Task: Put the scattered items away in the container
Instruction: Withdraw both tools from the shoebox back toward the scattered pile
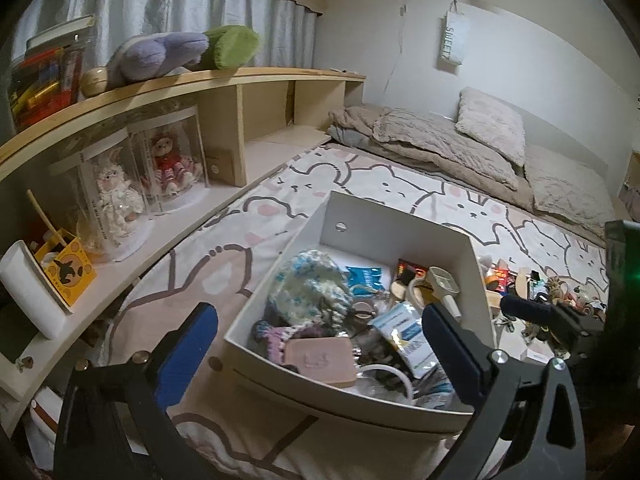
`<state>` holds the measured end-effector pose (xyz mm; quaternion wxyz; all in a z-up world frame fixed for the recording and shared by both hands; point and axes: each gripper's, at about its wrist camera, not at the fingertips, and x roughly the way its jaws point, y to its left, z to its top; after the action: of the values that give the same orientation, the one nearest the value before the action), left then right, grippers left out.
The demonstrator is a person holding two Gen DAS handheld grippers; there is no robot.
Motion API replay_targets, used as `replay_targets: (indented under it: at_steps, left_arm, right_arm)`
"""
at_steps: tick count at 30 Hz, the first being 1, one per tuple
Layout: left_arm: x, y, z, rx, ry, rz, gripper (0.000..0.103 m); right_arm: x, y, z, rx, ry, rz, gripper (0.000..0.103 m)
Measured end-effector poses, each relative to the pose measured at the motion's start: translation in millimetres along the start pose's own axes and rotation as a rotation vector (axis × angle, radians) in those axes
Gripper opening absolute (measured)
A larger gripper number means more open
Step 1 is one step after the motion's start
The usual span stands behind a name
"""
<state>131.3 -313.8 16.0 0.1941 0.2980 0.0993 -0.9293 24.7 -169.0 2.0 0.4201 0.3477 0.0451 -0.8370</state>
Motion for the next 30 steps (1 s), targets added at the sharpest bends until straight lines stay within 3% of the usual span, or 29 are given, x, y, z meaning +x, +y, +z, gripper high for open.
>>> replay_targets:
  at_steps: [30]
  left_arm:
    - [1.4, -93.2, 1.3, 0.077, -0.002, -0.093, 0.103]
  right_arm:
    - [-94.3, -99.2, -19.8, 0.066, -0.110, -0.150, 0.103]
